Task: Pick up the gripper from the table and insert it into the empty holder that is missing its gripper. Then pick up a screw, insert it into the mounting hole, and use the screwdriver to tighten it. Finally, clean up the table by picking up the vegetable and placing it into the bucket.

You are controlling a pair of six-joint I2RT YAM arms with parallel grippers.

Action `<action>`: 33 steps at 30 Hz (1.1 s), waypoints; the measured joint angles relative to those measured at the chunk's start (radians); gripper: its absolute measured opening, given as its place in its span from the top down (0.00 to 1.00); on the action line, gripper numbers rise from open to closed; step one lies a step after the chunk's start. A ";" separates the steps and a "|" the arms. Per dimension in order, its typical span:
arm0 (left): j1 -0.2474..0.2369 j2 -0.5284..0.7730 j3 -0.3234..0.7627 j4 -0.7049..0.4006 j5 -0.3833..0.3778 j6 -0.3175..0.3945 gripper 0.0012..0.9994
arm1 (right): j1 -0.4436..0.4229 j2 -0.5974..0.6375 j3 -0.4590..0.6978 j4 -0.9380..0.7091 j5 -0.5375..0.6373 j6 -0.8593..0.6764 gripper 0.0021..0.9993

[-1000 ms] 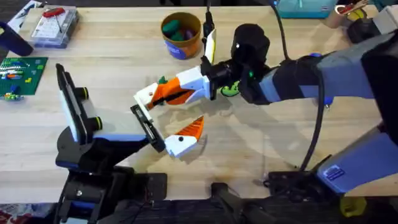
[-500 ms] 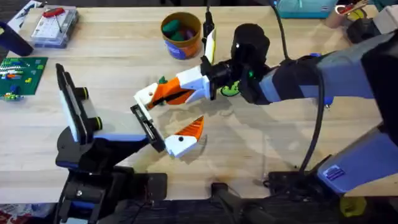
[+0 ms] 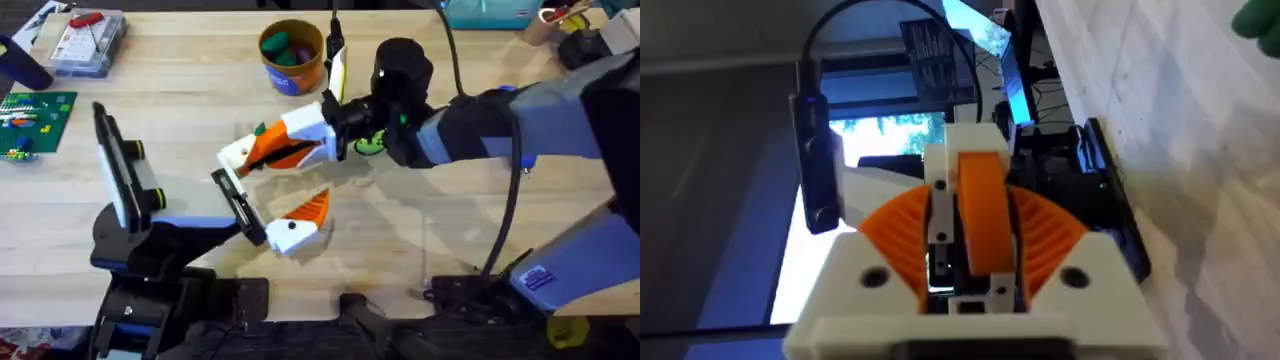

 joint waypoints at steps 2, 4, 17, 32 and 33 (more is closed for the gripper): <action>-0.004 0.000 0.000 -0.002 0.025 0.000 0.01 | 0.011 0.000 0.008 0.003 0.004 -0.001 0.44; -0.008 0.000 0.000 -0.004 0.040 0.000 0.01 | 0.020 0.000 0.016 0.006 0.006 -0.002 0.16; -0.008 0.000 0.000 -0.006 0.059 0.000 0.01 | 0.026 0.000 0.021 0.007 0.008 -0.006 0.00; -0.008 0.000 0.000 -0.006 0.059 0.000 0.01 | -0.027 0.000 0.021 0.007 -0.068 -0.005 0.00; -0.008 0.000 0.000 -0.006 0.059 0.000 0.01 | -0.038 0.000 0.021 0.007 -0.080 -0.005 0.00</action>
